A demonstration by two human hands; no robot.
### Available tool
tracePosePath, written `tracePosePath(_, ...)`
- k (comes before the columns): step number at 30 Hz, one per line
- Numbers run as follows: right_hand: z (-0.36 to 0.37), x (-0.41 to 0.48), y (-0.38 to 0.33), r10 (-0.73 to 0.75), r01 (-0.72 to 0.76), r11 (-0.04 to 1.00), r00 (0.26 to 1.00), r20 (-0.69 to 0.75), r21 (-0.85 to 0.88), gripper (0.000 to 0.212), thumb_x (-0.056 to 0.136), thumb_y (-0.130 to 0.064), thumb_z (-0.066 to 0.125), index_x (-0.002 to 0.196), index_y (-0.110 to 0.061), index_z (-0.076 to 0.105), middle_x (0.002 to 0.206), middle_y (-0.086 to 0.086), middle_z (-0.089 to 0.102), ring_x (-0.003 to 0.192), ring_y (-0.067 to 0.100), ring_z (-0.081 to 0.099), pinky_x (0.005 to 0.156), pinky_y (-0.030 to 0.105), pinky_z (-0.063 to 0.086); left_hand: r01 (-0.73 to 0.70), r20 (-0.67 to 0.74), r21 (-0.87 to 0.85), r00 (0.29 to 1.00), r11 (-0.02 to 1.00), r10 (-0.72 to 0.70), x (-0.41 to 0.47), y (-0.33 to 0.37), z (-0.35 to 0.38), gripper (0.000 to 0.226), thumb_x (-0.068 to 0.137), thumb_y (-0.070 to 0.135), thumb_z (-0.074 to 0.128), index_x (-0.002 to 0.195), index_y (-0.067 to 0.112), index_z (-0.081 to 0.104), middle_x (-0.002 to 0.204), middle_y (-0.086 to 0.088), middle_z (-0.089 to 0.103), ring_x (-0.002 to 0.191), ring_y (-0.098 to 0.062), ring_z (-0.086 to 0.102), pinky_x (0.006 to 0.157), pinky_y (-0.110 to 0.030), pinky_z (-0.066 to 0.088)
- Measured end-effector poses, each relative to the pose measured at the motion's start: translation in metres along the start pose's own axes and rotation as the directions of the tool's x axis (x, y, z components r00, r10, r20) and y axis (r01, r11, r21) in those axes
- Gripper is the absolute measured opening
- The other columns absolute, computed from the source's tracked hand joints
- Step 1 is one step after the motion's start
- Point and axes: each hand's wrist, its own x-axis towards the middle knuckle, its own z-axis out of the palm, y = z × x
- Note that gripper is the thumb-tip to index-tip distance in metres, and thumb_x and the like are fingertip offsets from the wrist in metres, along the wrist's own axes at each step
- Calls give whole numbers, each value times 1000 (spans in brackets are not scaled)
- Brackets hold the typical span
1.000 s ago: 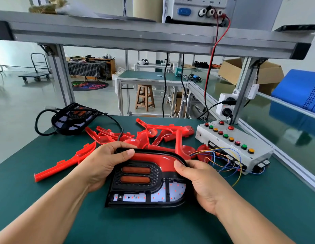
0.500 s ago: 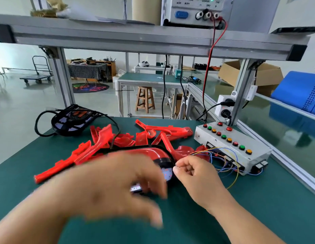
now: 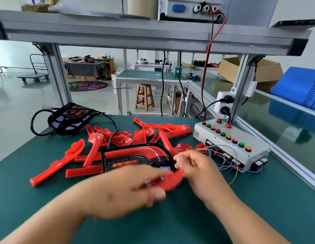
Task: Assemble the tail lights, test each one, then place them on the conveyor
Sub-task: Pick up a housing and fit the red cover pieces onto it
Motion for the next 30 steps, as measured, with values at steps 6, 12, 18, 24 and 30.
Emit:
tracePosePath(6, 5, -13, -13, -234, 156, 948, 933, 274, 277, 37, 82, -53, 59, 118, -44, 65, 95, 0, 63, 83, 10, 54, 79, 20, 46, 230, -37, -123, 971, 965, -236, -2, -13, 4, 25, 96, 45, 46, 91, 25, 62, 81, 1, 74, 61, -10, 62, 58, -36, 52)
tracePosePath(12, 12, -15, -17, -169, 64, 933, 947, 273, 355, 23, 92, -12, 59, 108, -27, 61, 79, -13, 63, 72, 13, 53, 65, 17, 45, 107, -327, -93, 936, 990, -132, 8, -19, 5, 33, 68, 61, 58, 81, 33, 69, 68, 11, 69, 56, -2, 57, 55, -14, 45)
tracePosePath(18, 15, -5, -6, 45, -162, 845, 971, 235, 510, 22, 94, -2, 54, 101, -21, 60, 68, -3, 55, 57, 7, 50, 57, 19, 44, 220, -596, 67, 791, 973, -138, 10, -35, -4, 29, 79, 61, 53, 83, 35, 63, 67, 7, 68, 65, -9, 66, 64, -31, 52)
tracePosePath(24, -2, 7, 2, 147, -224, 892, 965, 217, 393, 21, 97, -6, 53, 100, -25, 64, 71, -8, 60, 61, 5, 52, 61, 21, 44, 735, -58, -34, 675, 677, -735, -19, -57, -37, 47, 91, 60, 45, 117, 21, 39, 68, -12, 73, 56, -21, 67, 49, -25, 48)
tracePosePath(30, 6, 5, 8, 87, -105, 985, 988, 129, 138, 11, 96, -17, 58, 104, -25, 62, 77, -8, 60, 60, 4, 51, 59, 19, 42, 564, -40, -301, 799, 769, -601, -9, -60, -21, 15, 101, 32, 46, 113, 25, 51, 81, -9, 75, 65, -21, 72, 53, -25, 54)
